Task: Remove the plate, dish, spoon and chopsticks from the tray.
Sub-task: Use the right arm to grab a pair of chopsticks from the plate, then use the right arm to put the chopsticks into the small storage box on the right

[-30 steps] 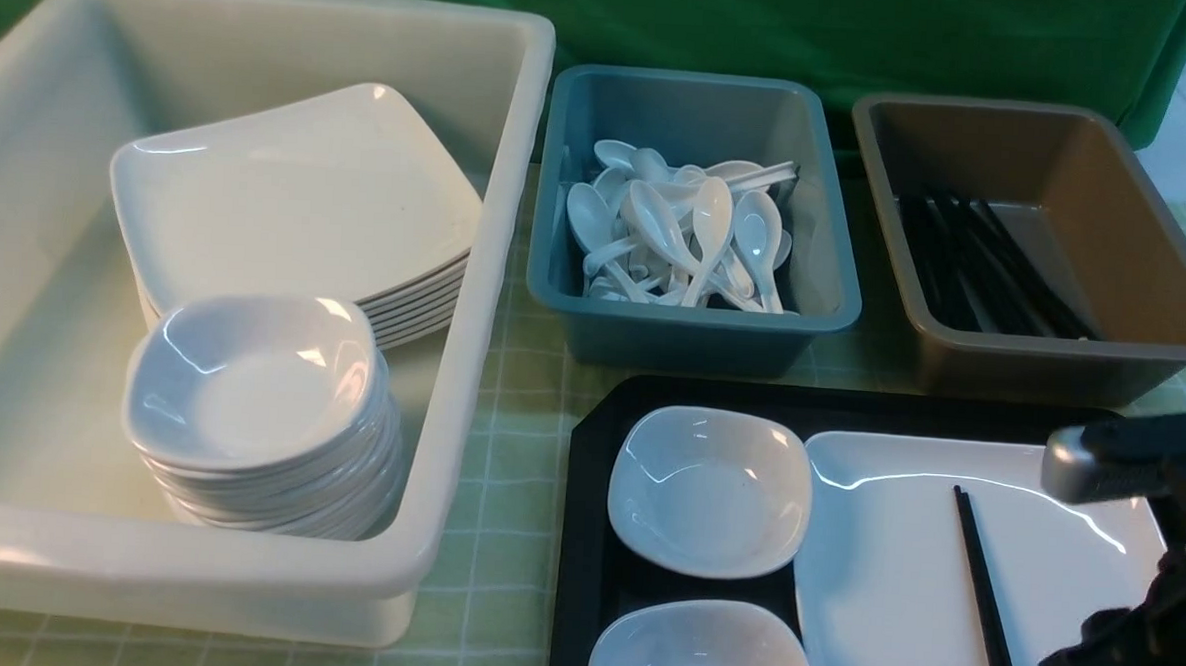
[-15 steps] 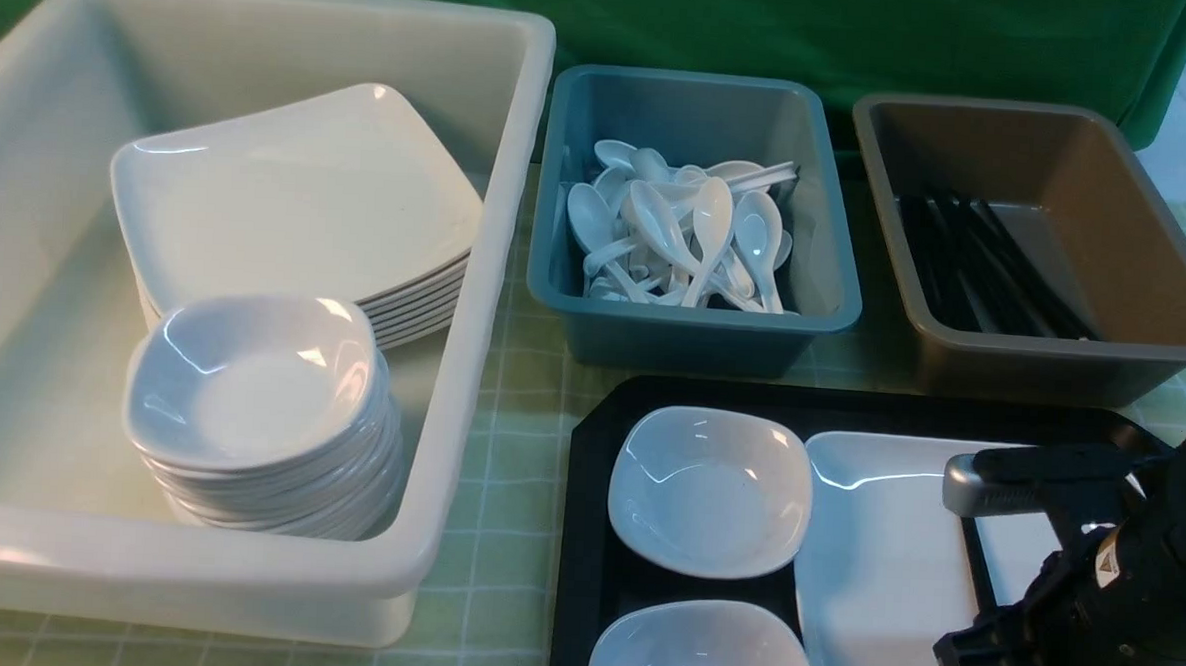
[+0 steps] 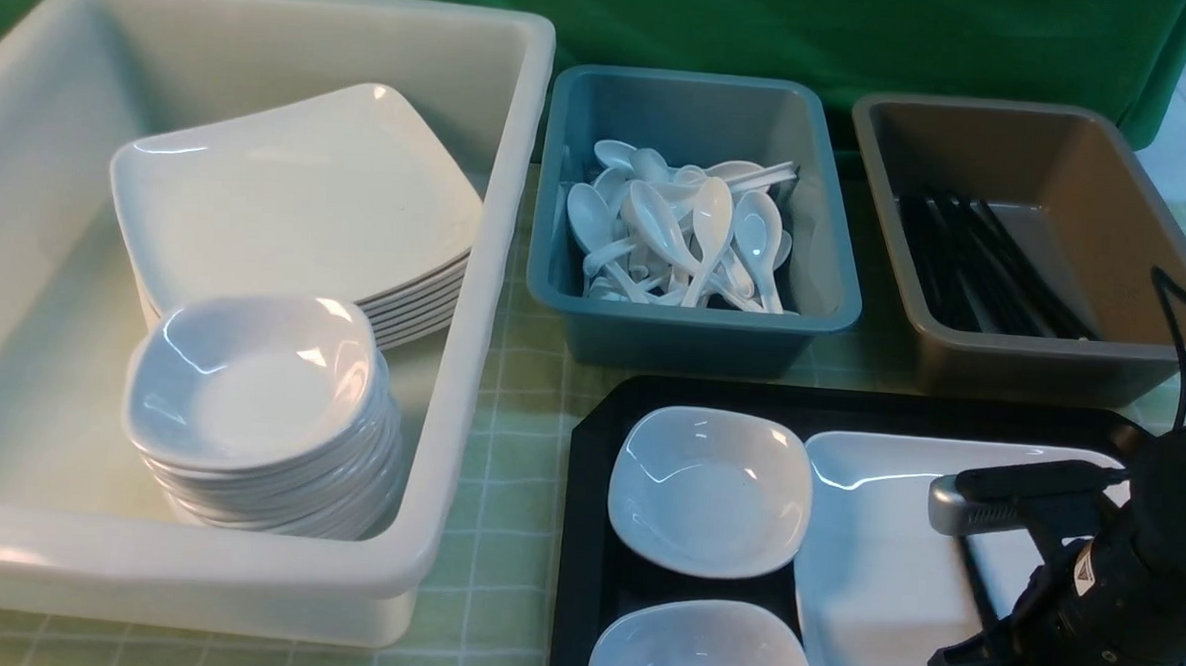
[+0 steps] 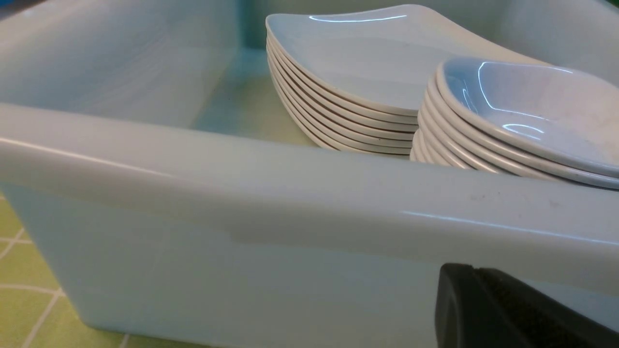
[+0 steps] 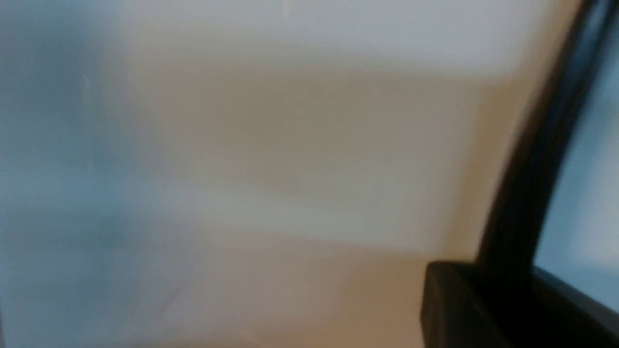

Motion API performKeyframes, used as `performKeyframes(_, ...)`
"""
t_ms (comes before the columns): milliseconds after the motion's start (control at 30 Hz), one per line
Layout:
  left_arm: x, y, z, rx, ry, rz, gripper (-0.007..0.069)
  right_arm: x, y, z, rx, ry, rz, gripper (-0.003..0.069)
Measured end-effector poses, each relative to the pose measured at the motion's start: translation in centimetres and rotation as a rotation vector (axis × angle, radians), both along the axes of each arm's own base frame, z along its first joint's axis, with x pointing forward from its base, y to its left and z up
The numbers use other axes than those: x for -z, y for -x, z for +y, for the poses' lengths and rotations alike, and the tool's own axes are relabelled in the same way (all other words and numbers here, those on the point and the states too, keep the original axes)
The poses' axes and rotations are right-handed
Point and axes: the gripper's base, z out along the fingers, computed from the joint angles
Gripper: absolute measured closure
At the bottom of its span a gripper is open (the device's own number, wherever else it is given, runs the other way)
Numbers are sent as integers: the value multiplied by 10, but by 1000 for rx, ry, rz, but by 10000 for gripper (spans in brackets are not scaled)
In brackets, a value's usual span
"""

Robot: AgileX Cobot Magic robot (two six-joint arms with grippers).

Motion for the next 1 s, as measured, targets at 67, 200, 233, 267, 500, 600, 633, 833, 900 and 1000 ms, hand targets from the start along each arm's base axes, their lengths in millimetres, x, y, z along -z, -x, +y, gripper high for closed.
performKeyframes(67,0,0,0,0,0,0,626,-2,3,-1,-4,0,16,555)
performKeyframes(200,0,0,0,0,0,0,626,-16,12,-4,-12,1,28,555)
performKeyframes(233,0,0,0,0,0,0,626,-21,15,-5,-18,-1,23,555)
performKeyframes(267,0,0,0,0,0,0,626,-30,20,-7,-27,-5,12,555)
performKeyframes(500,0,0,0,0,0,0,626,-81,46,-19,-86,-39,-138,555)
performKeyframes(600,0,0,0,0,1,0,626,-106,43,-23,-125,-23,-261,555)
performKeyframes(633,0,0,0,0,1,0,626,-113,40,-23,-133,-14,-299,555)
performKeyframes(833,0,0,0,0,1,0,626,-154,-17,-22,-110,24,-532,555)
performKeyframes(900,0,0,0,0,1,0,626,-156,-34,-23,-94,27,-557,555)
performKeyframes(1000,0,0,0,0,1,0,626,-159,-94,-31,-27,27,-654,555)
